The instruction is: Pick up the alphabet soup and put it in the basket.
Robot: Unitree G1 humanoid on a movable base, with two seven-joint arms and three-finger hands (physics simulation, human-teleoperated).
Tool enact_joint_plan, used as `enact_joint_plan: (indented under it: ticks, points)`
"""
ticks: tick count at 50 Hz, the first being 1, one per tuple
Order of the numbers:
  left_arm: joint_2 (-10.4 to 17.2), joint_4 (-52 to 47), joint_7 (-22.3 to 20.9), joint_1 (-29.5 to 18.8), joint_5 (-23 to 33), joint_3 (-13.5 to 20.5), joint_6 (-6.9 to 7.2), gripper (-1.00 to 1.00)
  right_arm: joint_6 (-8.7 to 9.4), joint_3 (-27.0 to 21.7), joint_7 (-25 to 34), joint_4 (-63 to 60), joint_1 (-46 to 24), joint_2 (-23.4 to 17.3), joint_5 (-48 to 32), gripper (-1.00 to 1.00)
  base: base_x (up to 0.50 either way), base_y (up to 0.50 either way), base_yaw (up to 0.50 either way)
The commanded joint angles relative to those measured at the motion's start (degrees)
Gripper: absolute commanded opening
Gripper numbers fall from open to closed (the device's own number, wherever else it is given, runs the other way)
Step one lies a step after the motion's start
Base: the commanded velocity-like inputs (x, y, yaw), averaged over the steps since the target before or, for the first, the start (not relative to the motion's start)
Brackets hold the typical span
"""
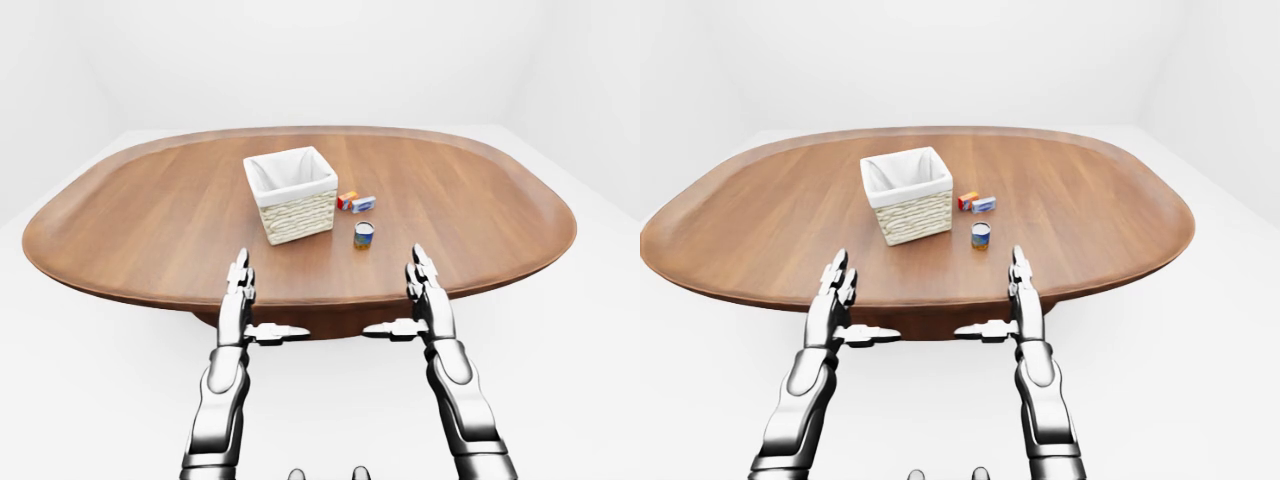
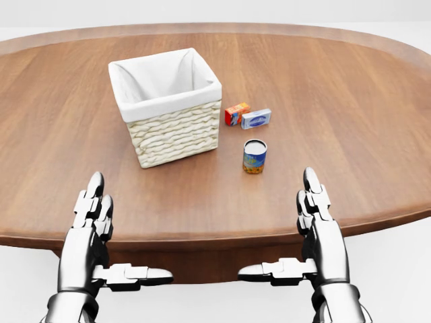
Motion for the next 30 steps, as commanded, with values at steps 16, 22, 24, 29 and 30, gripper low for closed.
enact_joint_plan:
  ticks: [16,22,24,29,30]
  points:
    - [0.4,-3.0,-1.2,0.9,-0.2,0.9,0.8,1.0,5.1,-2.1,0.3,-6.1,-0.4,-0.9,1.4,1.0,0.0,0.0,0.0]
    - [-0.5,-17.7,-0.4,1.5,-2.7,-0.1,4.96,1.0,5.1,-2.0,-1.0,-17.2,-0.9,-0.5,2.8,1.0,0.0,0.0,0.0]
    - [0.0,-22.9,0.2,1.2,-1.3,-0.8,4.96,1.0,5.1,-2.5,-1.5,-22.2,-2.0,-0.5,4.3,1.0,0.0,0.0,0.0]
    - [0.7,-36.8,0.4,-1.8,-1.8,0.3,4.96,1.0,5.1,-4.6,-2.7,-33.8,-5.4,-1.7,7.1,1.0,0.0,0.0,0.0]
    - [0.7,-36.9,0.3,-1.9,-1.8,0.3,4.96,1.0,5.1,-4.6,-2.8,-33.8,-5.4,-1.8,7.2,1.0,0.0,0.0,0.0]
